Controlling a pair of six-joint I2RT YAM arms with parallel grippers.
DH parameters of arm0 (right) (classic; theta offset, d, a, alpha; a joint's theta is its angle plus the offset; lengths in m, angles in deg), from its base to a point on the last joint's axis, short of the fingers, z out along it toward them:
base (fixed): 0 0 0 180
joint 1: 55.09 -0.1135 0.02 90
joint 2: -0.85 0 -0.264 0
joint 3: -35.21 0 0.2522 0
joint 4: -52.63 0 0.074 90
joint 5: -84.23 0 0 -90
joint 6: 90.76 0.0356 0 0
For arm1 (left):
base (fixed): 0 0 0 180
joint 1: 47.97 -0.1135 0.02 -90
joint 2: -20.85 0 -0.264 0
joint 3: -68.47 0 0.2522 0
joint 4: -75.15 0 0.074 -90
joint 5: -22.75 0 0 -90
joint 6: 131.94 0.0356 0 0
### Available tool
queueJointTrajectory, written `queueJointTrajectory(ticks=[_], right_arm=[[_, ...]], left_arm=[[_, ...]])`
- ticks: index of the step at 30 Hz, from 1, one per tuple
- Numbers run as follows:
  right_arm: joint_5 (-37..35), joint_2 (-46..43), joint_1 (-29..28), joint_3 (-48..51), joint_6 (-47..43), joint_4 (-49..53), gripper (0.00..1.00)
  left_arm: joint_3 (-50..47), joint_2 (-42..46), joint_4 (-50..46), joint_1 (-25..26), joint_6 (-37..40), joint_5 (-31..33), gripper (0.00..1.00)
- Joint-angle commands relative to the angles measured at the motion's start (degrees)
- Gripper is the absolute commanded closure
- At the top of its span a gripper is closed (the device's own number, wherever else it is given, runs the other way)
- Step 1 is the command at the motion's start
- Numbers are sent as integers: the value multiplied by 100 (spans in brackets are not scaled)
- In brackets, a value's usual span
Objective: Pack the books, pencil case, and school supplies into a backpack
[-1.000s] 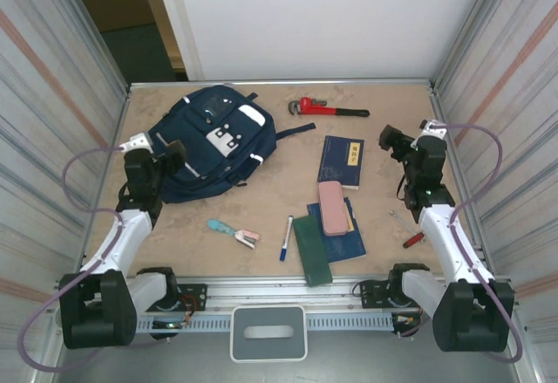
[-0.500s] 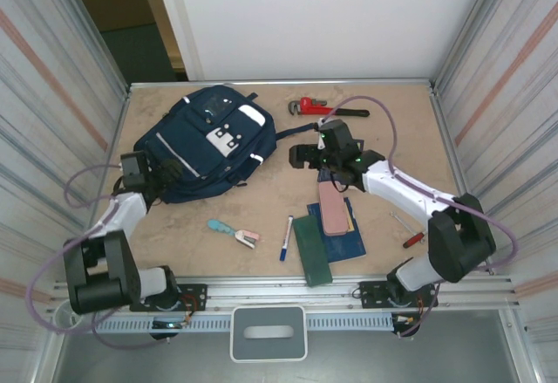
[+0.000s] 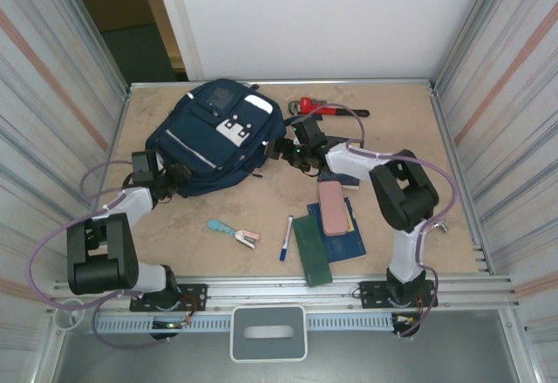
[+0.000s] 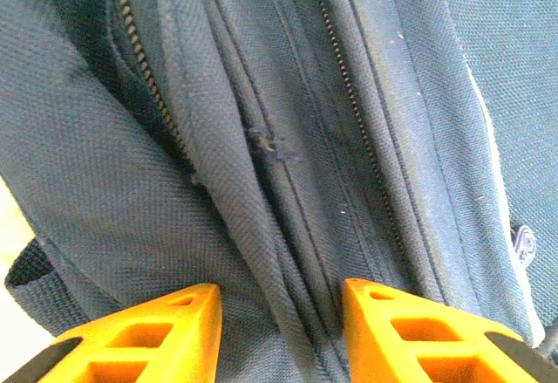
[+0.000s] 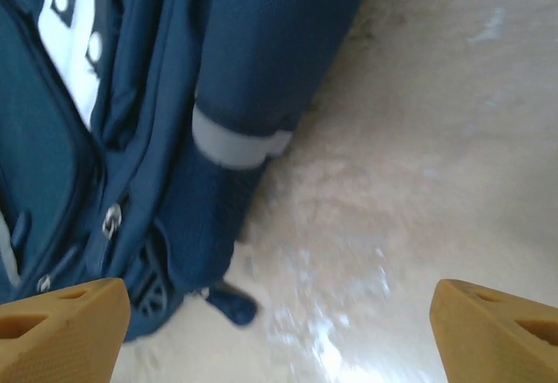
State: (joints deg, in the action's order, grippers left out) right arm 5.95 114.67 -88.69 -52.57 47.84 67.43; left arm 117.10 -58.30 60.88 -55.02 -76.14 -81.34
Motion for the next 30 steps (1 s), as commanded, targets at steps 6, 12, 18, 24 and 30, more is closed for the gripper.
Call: queueJointTrajectory(ticks=[6, 12, 18, 24, 30], right_arm=[[513, 1199, 171, -1279, 512, -591, 56], [1278, 800, 27, -1361, 125, -584, 99], [1224, -547, -173, -765, -507, -77, 100], [804, -1639, -212, 198, -667, 73, 100], [95, -2155, -183, 728, -636, 151, 100]], left_arm=[[-138, -131, 97, 3, 176, -462, 84], [-350, 167, 402, -15, -98, -536, 100], [45, -29, 493, 105, -222, -1368, 100], [719, -373, 345, 736, -129, -1179, 100], [1679, -1184, 275, 1268, -136, -1001, 100]])
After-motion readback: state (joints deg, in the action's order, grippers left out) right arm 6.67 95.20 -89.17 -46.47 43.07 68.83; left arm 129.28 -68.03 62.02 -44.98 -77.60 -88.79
